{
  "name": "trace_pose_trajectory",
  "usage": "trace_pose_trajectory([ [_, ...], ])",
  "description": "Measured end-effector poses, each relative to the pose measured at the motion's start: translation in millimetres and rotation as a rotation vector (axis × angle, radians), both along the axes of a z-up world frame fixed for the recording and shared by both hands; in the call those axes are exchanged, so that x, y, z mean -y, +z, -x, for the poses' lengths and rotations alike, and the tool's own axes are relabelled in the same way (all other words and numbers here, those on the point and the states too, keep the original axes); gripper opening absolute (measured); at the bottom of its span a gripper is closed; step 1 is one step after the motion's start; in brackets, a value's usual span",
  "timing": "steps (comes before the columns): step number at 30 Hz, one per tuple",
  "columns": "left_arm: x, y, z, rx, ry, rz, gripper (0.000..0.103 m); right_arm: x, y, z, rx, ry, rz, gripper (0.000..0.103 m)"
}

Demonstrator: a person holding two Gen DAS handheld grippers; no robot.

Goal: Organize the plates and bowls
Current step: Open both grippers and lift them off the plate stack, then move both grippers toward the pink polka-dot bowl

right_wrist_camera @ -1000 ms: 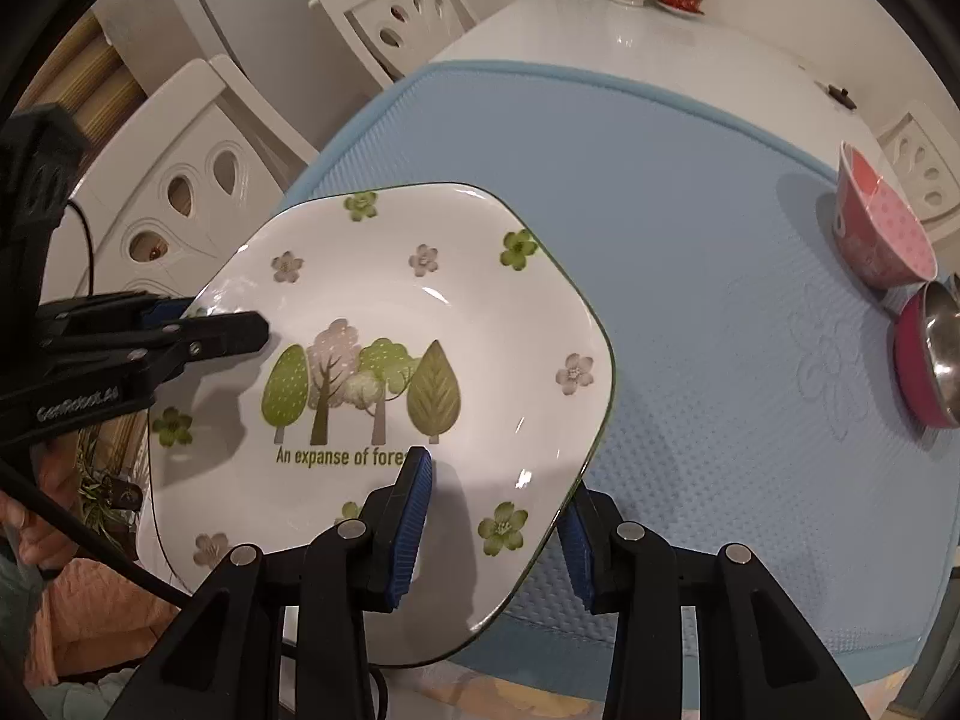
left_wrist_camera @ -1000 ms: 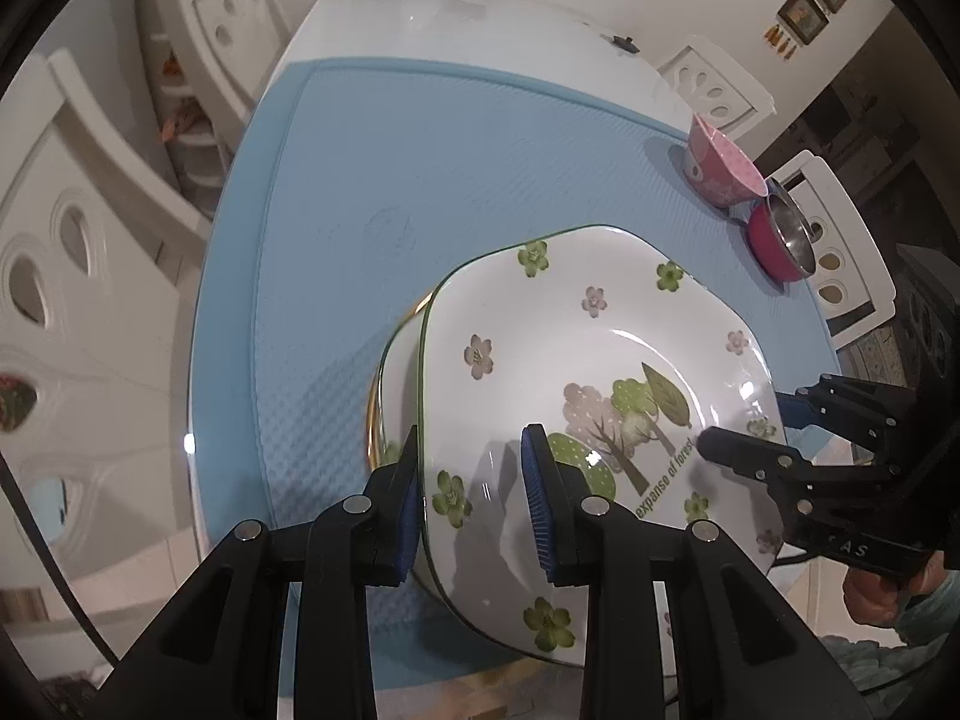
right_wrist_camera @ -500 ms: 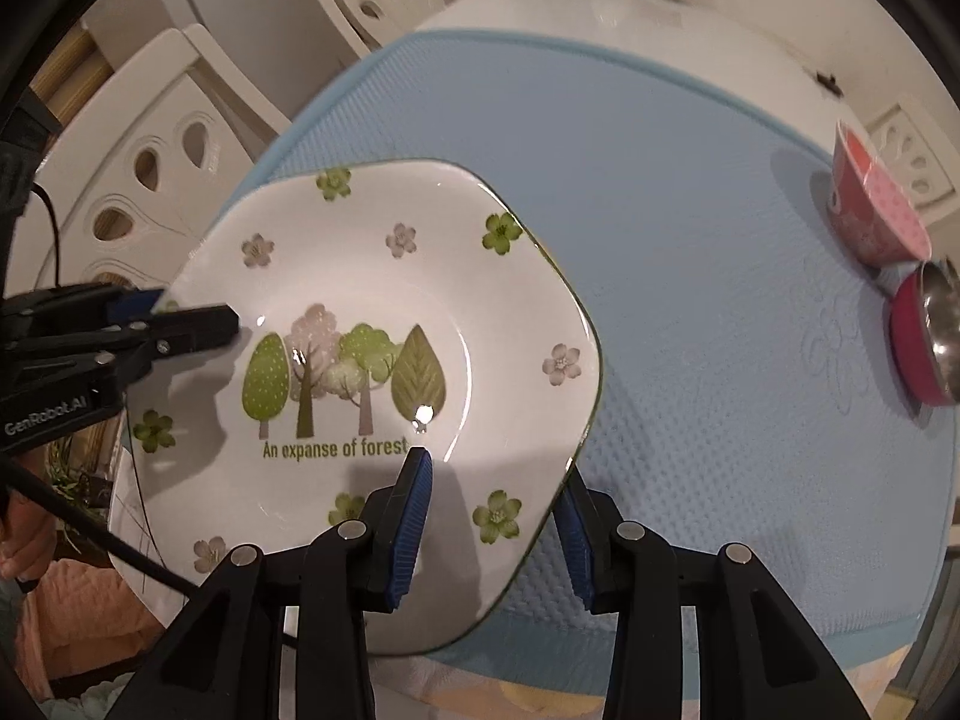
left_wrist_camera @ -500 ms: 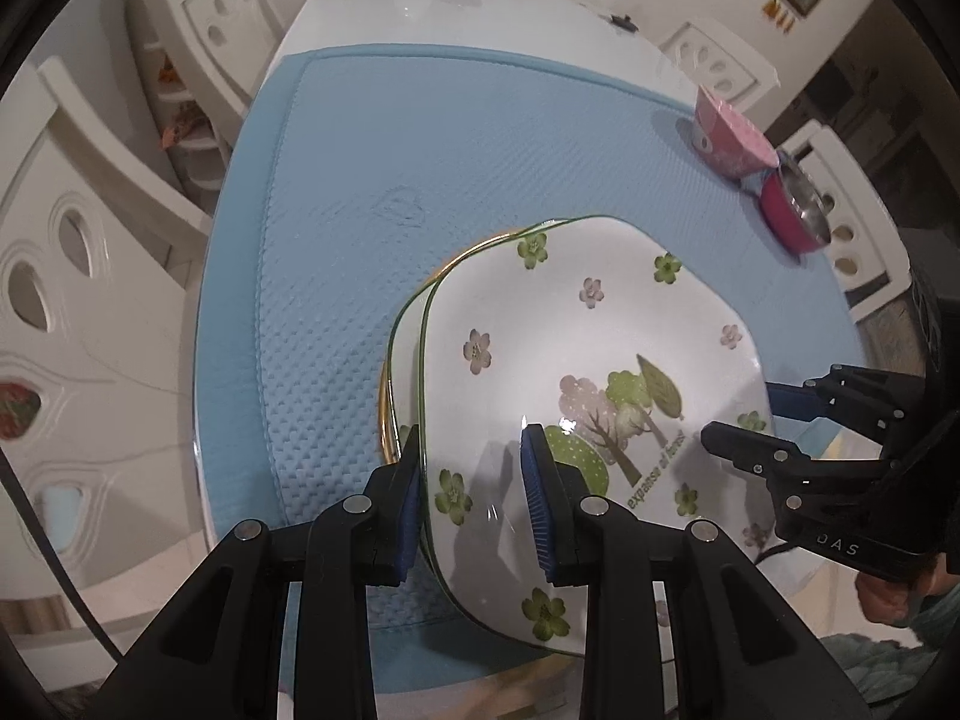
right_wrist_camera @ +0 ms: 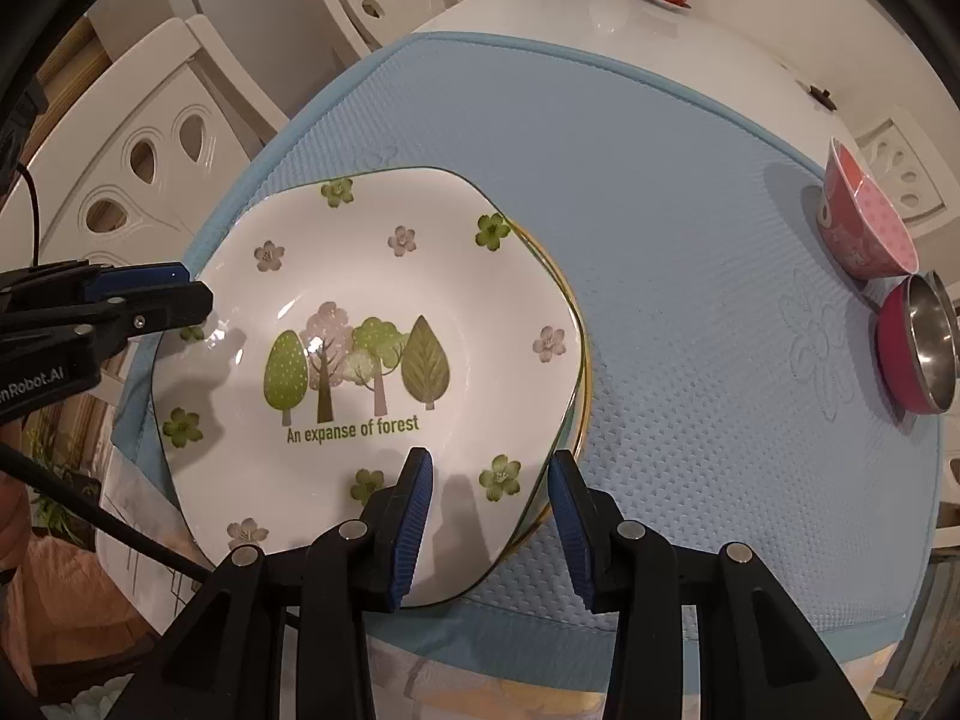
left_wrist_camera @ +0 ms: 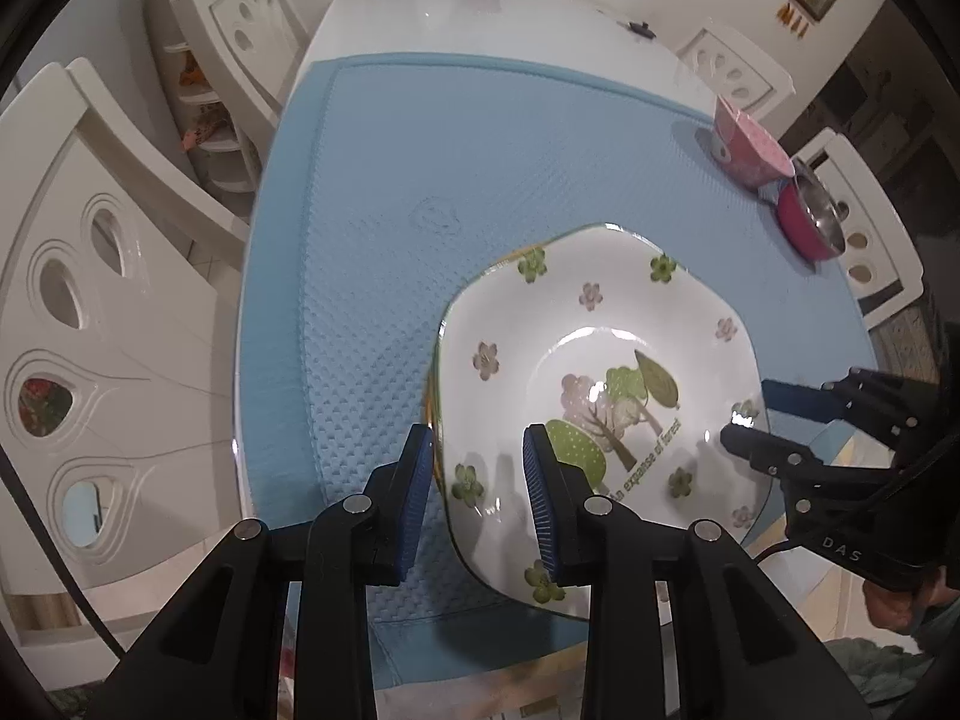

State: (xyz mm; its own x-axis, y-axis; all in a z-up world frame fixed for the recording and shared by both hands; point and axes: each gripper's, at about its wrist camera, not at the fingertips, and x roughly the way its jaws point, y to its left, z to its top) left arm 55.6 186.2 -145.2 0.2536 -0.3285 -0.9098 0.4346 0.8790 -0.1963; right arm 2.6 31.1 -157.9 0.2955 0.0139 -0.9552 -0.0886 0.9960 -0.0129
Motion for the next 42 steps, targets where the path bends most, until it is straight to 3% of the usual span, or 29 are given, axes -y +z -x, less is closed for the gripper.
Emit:
trace_pose_trajectory([
  [8, -3.2, 7.2, 0.3, 0.02, 0.018, -0.001, 0.028, 2.3, 6.1, 3.4, -0.003, -0.004, 0.024, 0.039],
  [17, 24.0, 56.8, -10.5, 0.127, -0.016, 0.055, 0.028, 40.1, 53.0, 1.0, 0.088, -0.123, -0.063, 0.039],
  [23, 79.9, 86.2, -13.4, 0.171, -0.093, 0.102, 0.03, 98.2, 81.7, -2.0, 0.164, -0.278, -0.196, 0.047],
  [29, 134.9, 97.1, -22.3, 0.149, -0.106, 0.115, 0.043, 173.2, 94.2, -2.1, 0.183, -0.365, -0.328, 0.05],
  [32, 160.6, 99.6, -24.5, 0.122, -0.077, 0.169, 0.058, 211.0, 96.2, -1.4, 0.183, -0.387, -0.331, 0.051],
  [36, 202.3, 98.6, -31.8, 0.078, -0.051, 0.234, 0.059, 255.9, 100.2, -4.6, 0.201, -0.386, -0.295, 0.052],
  [42, 266.9, 97.6, -52.5, 0.085, -0.026, 0.288, 0.059, 328.0, 103.3, -35.5, 0.21, -0.362, -0.309, 0.053],
])
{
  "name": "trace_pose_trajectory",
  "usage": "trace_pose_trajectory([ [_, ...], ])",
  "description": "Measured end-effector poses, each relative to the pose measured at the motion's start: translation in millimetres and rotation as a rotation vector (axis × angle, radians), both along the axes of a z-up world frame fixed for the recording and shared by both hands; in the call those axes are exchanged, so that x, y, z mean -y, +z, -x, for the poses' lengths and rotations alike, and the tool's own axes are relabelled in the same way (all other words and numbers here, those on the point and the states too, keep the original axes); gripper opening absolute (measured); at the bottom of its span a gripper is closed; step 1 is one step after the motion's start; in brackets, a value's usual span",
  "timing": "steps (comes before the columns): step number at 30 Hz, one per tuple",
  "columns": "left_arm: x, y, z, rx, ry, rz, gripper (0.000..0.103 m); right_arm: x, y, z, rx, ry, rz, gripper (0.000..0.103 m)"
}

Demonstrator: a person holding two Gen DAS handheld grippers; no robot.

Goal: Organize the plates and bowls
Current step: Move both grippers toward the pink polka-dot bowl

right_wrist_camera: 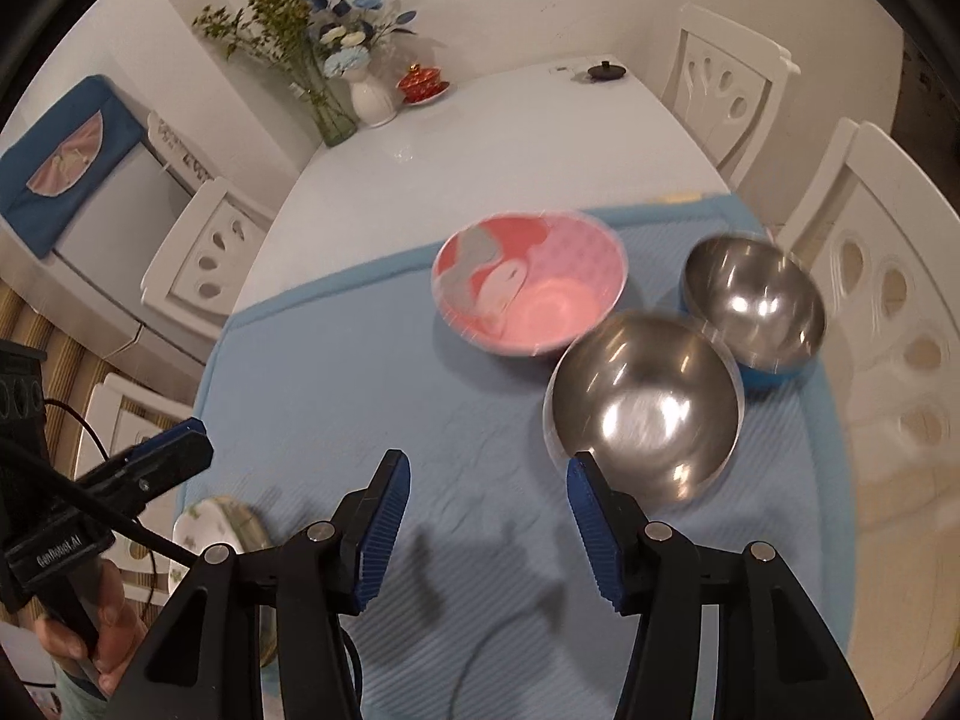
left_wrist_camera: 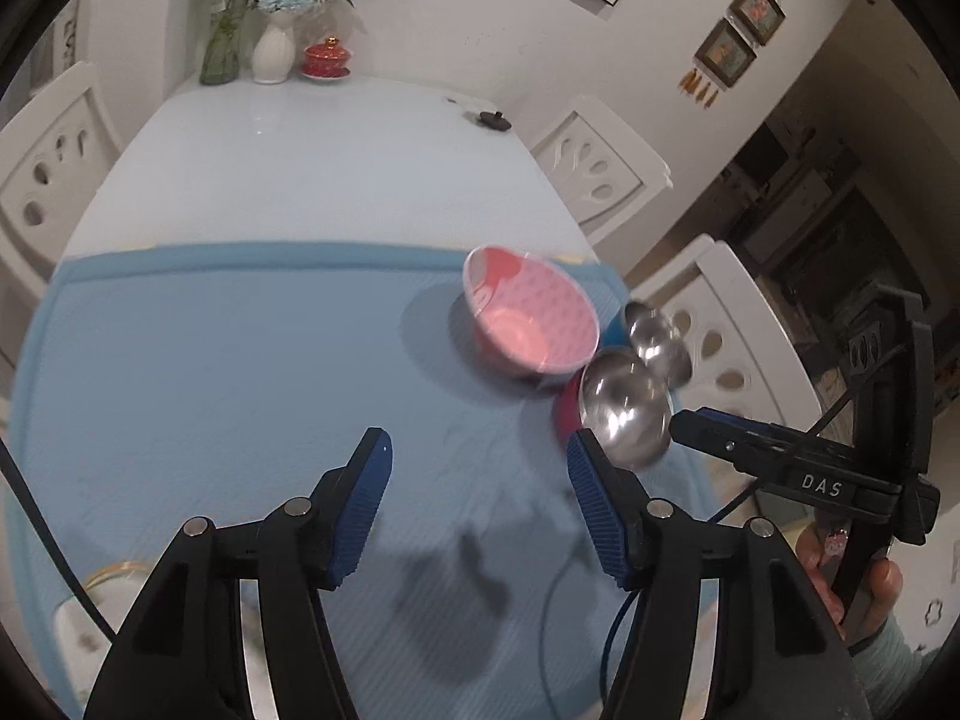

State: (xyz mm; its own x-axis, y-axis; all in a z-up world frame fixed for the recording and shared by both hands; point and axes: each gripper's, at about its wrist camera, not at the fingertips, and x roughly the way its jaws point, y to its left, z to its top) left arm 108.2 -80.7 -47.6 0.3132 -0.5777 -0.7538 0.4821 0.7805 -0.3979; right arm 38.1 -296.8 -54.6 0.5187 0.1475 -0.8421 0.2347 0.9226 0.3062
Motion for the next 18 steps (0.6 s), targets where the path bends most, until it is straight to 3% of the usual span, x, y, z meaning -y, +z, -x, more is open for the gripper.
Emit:
trace_pose_trajectory([
  [5, 44.5, -22.7, -37.4, -0.041, 0.066, 0.015, 0.059, 54.9, -4.8, -51.2, 0.011, 0.029, -0.042, 0.071],
  [9, 74.8, -48.6, -72.5, -0.1, 0.106, 0.003, 0.059, 83.8, -14.9, -98.5, -0.018, 0.044, 0.018, 0.071],
  [15, 102.4, -77.7, -102.8, -0.131, 0.118, -0.043, 0.057, 103.8, -55.2, -155.6, -0.118, 0.112, 0.103, 0.071],
  [18, 110.0, -92.0, -111.4, -0.161, 0.114, -0.061, 0.053, 112.9, -77.6, -173.6, -0.169, 0.132, 0.085, 0.064],
])
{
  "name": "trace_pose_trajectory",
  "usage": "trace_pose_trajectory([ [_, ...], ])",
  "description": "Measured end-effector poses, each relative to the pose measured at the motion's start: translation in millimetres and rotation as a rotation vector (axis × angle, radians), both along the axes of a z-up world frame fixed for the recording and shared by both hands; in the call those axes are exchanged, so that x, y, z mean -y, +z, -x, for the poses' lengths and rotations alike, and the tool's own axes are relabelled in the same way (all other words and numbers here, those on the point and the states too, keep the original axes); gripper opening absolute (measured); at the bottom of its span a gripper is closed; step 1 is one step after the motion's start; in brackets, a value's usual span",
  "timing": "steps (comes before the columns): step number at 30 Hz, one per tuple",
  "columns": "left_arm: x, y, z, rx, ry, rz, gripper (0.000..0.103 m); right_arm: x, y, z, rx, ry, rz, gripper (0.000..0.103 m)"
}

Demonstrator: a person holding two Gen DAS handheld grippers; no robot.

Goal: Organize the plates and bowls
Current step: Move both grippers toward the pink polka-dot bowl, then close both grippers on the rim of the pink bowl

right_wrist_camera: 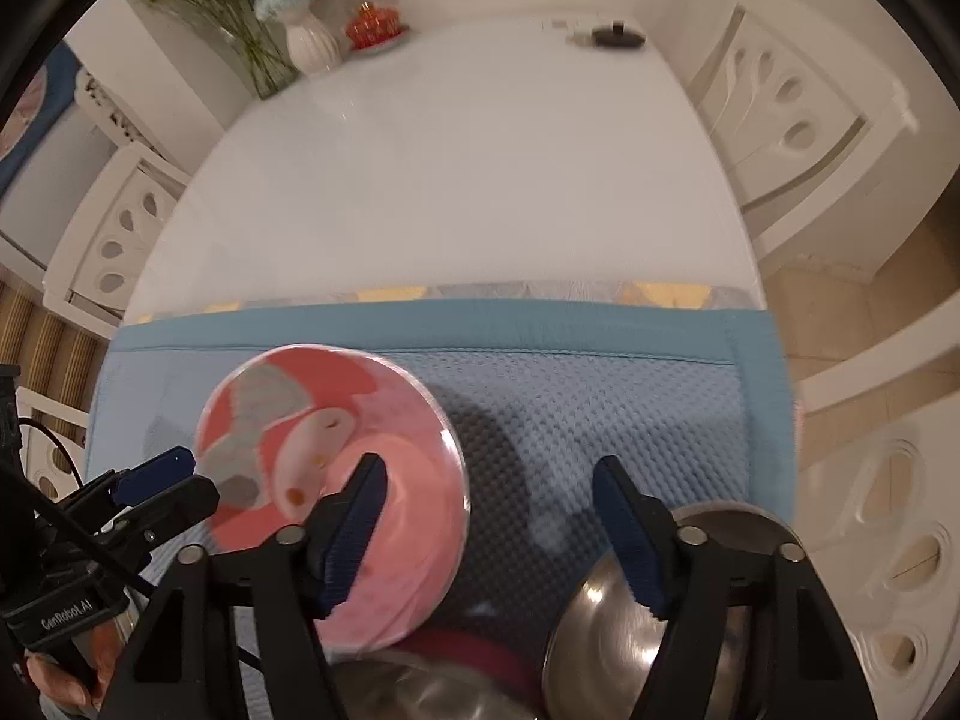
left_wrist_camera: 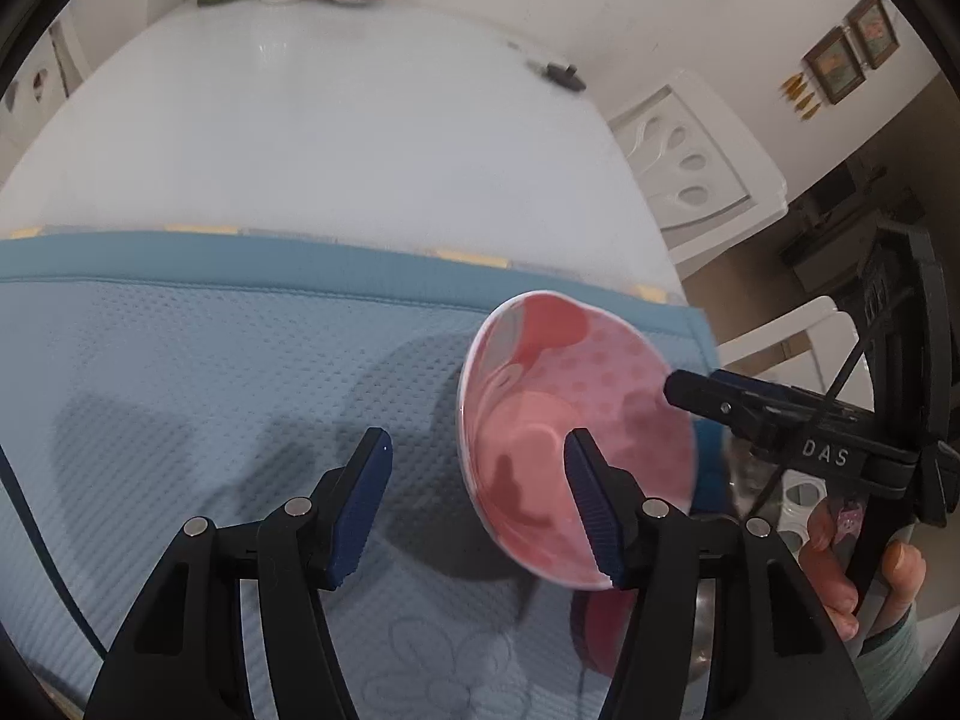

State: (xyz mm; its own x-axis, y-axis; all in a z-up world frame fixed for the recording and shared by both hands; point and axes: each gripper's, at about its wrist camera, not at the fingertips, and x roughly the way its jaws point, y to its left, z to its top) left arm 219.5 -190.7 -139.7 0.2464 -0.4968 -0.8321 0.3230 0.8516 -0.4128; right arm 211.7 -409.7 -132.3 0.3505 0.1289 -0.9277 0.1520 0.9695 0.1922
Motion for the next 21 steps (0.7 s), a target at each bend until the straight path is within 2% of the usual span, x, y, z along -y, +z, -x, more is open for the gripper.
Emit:
trace_pose_trajectory([
  [2, 2.0, -7.3, -3.0, -0.017, -0.003, 0.012, 0.05, 3.5, -10.2, -8.4, -0.017, 0.013, -0.034, 0.061],
  [4, 1.9, -12.4, -3.3, -0.029, -0.007, 0.02, 0.04, 4.4, -18.5, -15.2, -0.031, 0.022, -0.033, 0.059],
  [5, 2.5, -15.0, -3.7, -0.037, -0.008, 0.021, 0.037, 4.5, -21.7, -16.7, -0.04, 0.025, -0.031, 0.055],
  [7, 2.9, -22.5, -4.2, -0.066, -0.008, 0.044, 0.025, 1.5, -28.8, -19.7, -0.058, 0.046, -0.044, 0.049],
  [10, 1.7, -30.6, -6.1, -0.103, 0.006, 0.105, 0.022, -7.1, -36.9, -21.0, -0.078, 0.081, -0.02, 0.031],
  [13, 1.4, -32.0, -6.3, -0.105, 0.016, 0.11, 0.02, -19.5, -42.4, -18.9, -0.099, 0.127, -0.011, 0.019],
  [16, -4.9, -30.4, -5.1, -0.113, 0.04, 0.106, 0.02, -29.5, -39.1, -13.1, -0.095, 0.143, 0.021, 0.019],
  [19, -17.0, -25.0, 0.0, -0.13, 0.089, 0.124, 0.02, -34.9, -25.0, -4.7, -0.075, 0.139, -0.036, 0.019],
  [21, -24.5, -15.8, 7.6, -0.125, 0.116, 0.143, 0.02, -43.0, -12.5, 2.4, -0.062, 0.14, -0.016, 0.019],
])
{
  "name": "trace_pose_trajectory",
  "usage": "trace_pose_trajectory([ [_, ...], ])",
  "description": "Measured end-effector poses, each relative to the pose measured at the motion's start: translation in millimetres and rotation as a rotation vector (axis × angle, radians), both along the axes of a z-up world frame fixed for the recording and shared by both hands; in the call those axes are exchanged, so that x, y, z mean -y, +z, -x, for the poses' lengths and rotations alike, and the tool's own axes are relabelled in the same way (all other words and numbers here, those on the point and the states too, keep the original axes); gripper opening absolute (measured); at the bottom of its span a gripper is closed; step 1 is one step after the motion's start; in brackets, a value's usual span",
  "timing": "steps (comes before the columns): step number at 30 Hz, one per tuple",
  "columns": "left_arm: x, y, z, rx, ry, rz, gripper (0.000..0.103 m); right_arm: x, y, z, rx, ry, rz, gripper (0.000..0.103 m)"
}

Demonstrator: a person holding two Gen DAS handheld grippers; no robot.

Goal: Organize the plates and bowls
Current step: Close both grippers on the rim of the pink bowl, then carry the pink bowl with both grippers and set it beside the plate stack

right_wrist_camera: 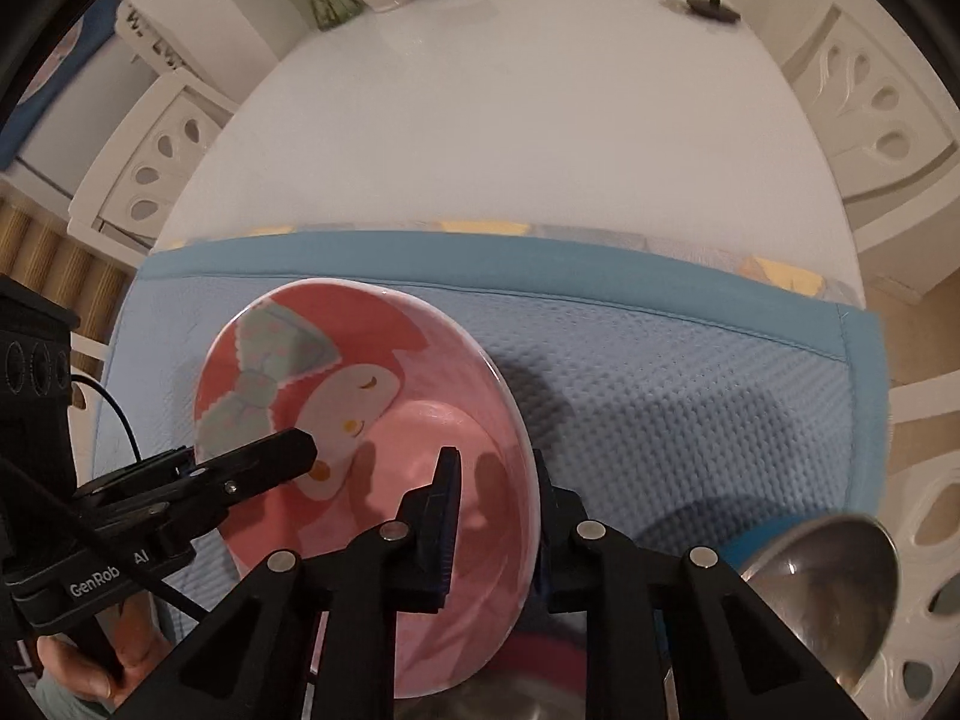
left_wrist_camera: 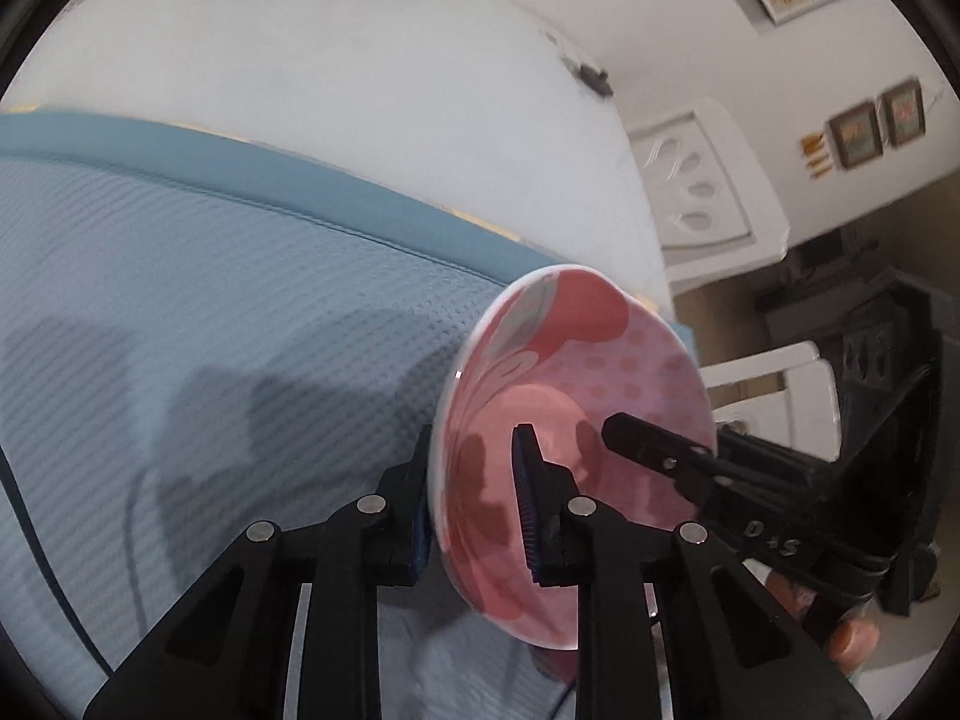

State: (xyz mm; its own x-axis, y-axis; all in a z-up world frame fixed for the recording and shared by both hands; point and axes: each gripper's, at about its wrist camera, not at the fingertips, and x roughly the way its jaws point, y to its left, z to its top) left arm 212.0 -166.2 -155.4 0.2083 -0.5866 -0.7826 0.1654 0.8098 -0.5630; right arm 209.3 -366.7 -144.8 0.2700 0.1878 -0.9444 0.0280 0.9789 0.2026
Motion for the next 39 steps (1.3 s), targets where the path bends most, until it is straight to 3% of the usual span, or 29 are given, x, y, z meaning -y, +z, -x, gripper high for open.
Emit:
trace_pose_trajectory([
  [8, -49.6, 46.6, 66.9, 0.039, 0.08, -0.033, 0.02, -42.5, 35.6, 51.1, 0.019, 0.001, -0.086, 0.019],
  [14, -77.6, 61.2, 122.7, 0.034, 0.091, -0.093, 0.02, -78.8, 44.0, 116.2, -0.005, 0.018, -0.136, 0.021],
  [20, -96.6, 44.8, 156.8, -0.002, 0.076, -0.113, 0.02, -107.7, 27.9, 165.8, -0.06, 0.014, -0.151, 0.022],
  [24, -98.6, 16.2, 167.5, -0.07, 0.031, -0.109, 0.02, -114.8, 5.9, 182.4, -0.123, -0.017, -0.13, 0.022],
  [29, -95.2, -3.4, 173.7, -0.095, -0.006, -0.112, 0.02, -121.4, -11.5, 188.2, -0.16, -0.05, -0.11, 0.022],
  [39, -104.9, -13.2, 179.1, -0.133, -0.028, -0.092, 0.02, -129.6, -18.8, 198.0, -0.156, -0.083, -0.093, 0.023],
])
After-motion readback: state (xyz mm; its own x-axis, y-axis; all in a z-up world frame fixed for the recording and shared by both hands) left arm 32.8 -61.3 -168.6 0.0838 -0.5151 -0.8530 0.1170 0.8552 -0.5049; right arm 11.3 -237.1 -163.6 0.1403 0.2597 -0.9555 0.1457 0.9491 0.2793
